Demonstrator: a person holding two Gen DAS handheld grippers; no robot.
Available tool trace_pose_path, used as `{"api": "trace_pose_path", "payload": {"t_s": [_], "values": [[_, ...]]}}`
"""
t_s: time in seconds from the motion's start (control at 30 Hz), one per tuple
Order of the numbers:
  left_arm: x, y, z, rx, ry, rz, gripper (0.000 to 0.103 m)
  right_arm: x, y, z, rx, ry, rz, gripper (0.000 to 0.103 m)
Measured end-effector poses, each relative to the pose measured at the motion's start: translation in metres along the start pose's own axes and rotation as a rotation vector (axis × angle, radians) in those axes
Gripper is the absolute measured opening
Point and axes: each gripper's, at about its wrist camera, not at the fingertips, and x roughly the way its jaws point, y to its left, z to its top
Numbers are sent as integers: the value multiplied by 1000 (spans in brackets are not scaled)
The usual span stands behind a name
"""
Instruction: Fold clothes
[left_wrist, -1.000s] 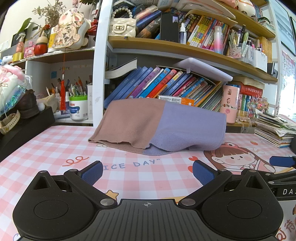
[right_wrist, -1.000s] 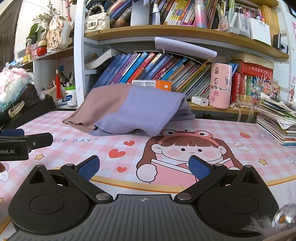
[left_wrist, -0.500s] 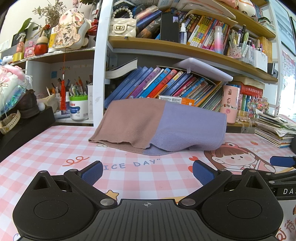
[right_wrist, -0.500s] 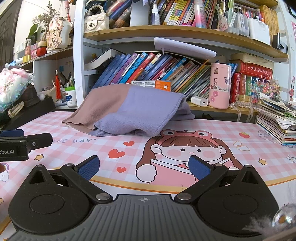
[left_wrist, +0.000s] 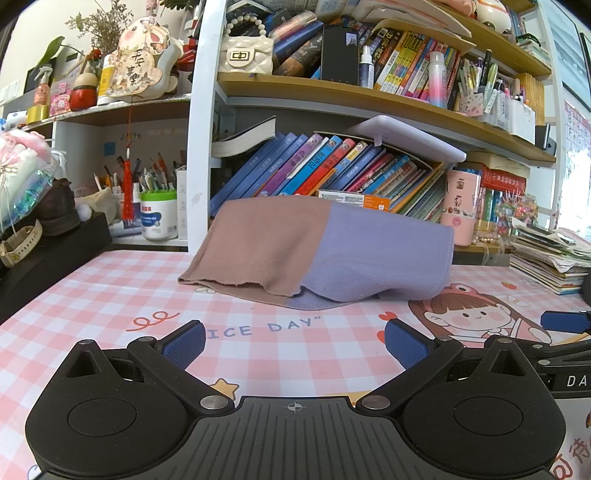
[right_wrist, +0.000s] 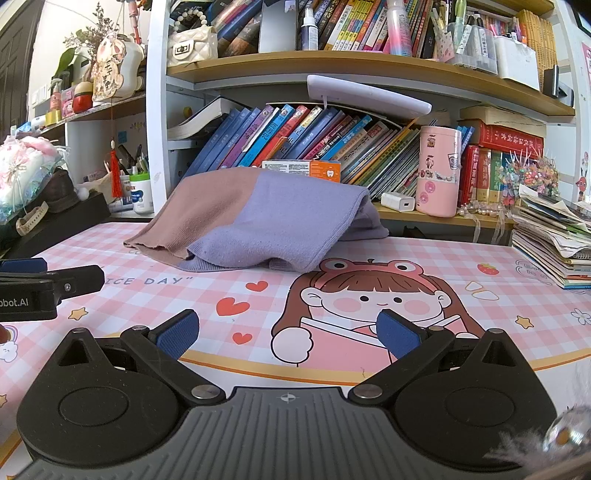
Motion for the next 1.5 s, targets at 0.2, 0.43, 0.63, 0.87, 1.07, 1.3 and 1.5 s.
{"api": "trace_pose_path", "payload": {"t_s": [0.2, 0.43, 0.63, 0.87, 1.07, 1.3, 1.5], "values": [[0, 1, 0, 2, -3, 1, 103, -1, 0, 0, 0, -7, 0, 103], [0, 1, -1, 6, -3, 8, 103, -3, -5, 0, 30, -19, 7, 103], [3, 0, -1, 17, 10, -10, 103, 0, -18, 3, 118, -39, 82, 103], [10, -4, -2, 34, 58, -8, 103, 63, -46, 39, 277, -7, 218, 103], [8, -16, -4, 105, 51, 90, 103, 108, -83, 61, 340, 43, 227, 103], [23, -46, 16, 251, 52, -41, 103, 116, -117, 51, 351, -56, 250, 103], [72, -98, 48, 358, 13, -99, 103, 118, -169, 39, 665, 26, 405, 103]]}}
